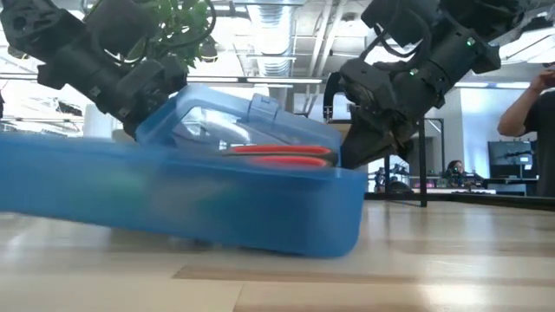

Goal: Pack school essentials
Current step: Close the blue supply box

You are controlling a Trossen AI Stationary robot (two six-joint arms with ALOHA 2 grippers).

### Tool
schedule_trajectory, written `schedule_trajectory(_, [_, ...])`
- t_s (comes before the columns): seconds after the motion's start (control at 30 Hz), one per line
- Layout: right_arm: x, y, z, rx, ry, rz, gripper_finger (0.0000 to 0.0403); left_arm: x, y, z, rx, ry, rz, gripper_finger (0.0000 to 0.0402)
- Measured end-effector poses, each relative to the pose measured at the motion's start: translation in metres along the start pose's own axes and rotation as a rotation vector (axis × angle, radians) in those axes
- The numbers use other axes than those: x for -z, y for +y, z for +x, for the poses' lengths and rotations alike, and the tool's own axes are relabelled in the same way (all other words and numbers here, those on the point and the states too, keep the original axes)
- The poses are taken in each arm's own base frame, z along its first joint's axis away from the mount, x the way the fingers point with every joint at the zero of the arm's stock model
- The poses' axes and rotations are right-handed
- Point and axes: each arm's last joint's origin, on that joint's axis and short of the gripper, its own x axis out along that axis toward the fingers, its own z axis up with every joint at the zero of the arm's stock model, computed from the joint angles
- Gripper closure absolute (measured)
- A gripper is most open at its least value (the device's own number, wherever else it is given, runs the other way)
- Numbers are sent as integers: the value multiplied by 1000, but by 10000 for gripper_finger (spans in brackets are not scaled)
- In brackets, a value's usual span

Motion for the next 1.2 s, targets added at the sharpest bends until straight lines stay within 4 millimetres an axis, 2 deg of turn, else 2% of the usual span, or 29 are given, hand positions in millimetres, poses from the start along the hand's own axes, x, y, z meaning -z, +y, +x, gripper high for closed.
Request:
schedule_trajectory(0.33, [1,6,-3,5,-32,-59,395,7,0,-2,-27,61,65,401])
schedule_trajectory(0.53, [-3,16,-22,-30,-89,-111,398,8,-2,-2,-15,66,91,401])
schedule_trajectory(0.67, [-16,29,-42,-102,-196,-105,399,6,-4,-2,-11,43,108,401])
schedule_trajectory(0.87, [-23,37,-57,-178,-265,-124,399,4,-6,-2,-2,18,123,401])
schedule_trajectory(1.2, [-9,44,-51,-228,-203,-120,399,3,-24,-7,97,-45,174,401])
